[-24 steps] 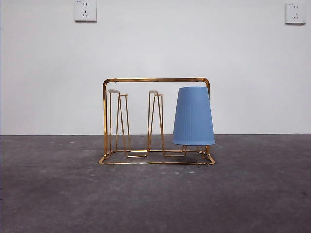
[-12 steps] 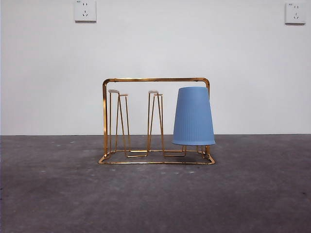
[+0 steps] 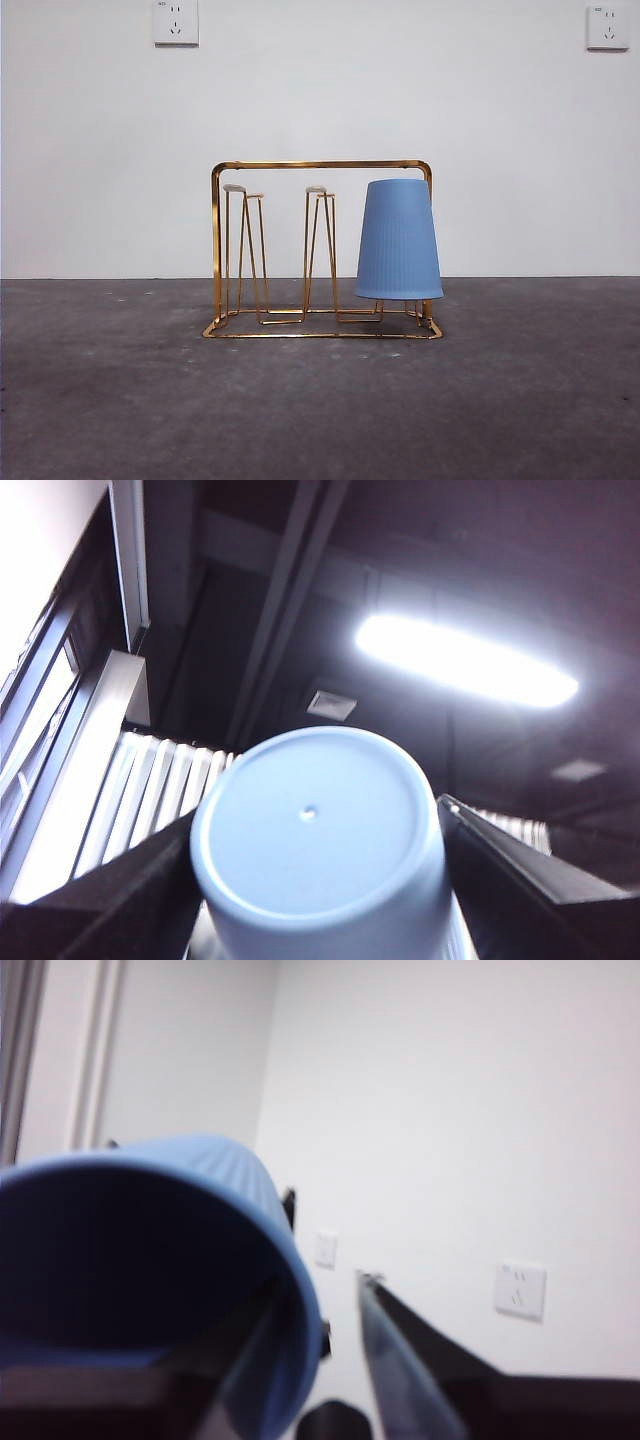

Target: Pick up cup 1,put cup 1 in the cup rack,pick up cup 2,put cup 2 in the cup rack

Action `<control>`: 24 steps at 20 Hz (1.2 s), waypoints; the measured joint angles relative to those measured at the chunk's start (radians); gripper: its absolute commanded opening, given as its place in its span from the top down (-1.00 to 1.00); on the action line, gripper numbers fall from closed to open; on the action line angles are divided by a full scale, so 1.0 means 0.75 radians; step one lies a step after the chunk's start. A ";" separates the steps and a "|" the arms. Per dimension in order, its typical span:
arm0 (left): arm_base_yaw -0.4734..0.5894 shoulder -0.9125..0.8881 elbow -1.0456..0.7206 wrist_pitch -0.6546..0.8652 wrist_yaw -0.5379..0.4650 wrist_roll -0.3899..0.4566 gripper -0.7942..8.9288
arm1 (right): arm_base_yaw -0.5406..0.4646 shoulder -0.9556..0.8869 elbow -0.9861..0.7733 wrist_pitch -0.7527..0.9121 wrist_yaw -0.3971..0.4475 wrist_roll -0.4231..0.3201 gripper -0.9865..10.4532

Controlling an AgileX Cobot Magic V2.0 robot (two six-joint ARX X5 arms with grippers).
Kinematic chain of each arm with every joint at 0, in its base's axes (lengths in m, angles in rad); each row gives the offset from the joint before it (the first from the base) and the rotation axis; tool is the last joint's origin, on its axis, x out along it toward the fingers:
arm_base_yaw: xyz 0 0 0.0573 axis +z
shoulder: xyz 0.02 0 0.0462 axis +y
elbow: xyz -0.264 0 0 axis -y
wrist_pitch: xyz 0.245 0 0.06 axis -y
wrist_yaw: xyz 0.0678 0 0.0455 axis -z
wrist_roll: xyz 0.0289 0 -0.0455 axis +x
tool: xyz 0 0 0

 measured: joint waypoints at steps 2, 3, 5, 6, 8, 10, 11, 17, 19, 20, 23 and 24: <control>0.026 -0.007 0.000 -0.021 0.021 0.000 0.85 | 0.000 -0.017 -0.001 -0.049 0.022 0.000 0.44; 0.040 -0.012 0.000 -0.040 0.028 0.001 0.85 | -0.001 -0.032 -0.001 -0.074 0.044 -0.001 0.44; 0.067 -0.028 0.000 -0.086 0.044 0.002 0.85 | -0.001 -0.069 -0.001 -0.126 0.083 -0.006 0.44; 0.080 -0.039 0.000 -0.112 0.058 0.003 0.85 | -0.001 -0.090 -0.001 -0.162 0.106 -0.014 0.44; 0.108 -0.060 0.000 -0.172 0.105 0.006 0.85 | -0.001 -0.130 -0.001 -0.243 0.141 -0.030 0.44; 0.142 -0.086 0.000 -0.258 0.174 0.022 0.85 | -0.001 -0.170 -0.001 -0.346 0.175 -0.045 0.44; 0.158 -0.100 0.000 -0.316 0.210 0.037 0.85 | -0.001 -0.189 -0.001 -0.397 0.192 -0.057 0.44; 0.187 -0.237 0.000 -1.023 0.168 0.367 0.85 | -0.001 -0.312 -0.001 -0.745 0.380 -0.131 0.44; 0.184 -0.296 0.000 -1.353 0.017 0.573 0.85 | -0.001 -0.351 -0.001 -0.828 0.435 -0.141 0.44; 0.184 -0.319 0.000 -1.496 -0.071 0.671 0.85 | -0.001 -0.369 -0.001 -0.855 0.459 -0.144 0.44; 0.184 -0.362 0.000 -1.862 -0.368 0.942 0.85 | -0.001 -0.414 0.000 -0.905 0.512 -0.155 0.44; 0.183 -0.363 0.000 -1.969 -0.479 1.024 0.85 | -0.001 -0.426 0.000 -0.925 0.521 -0.159 0.44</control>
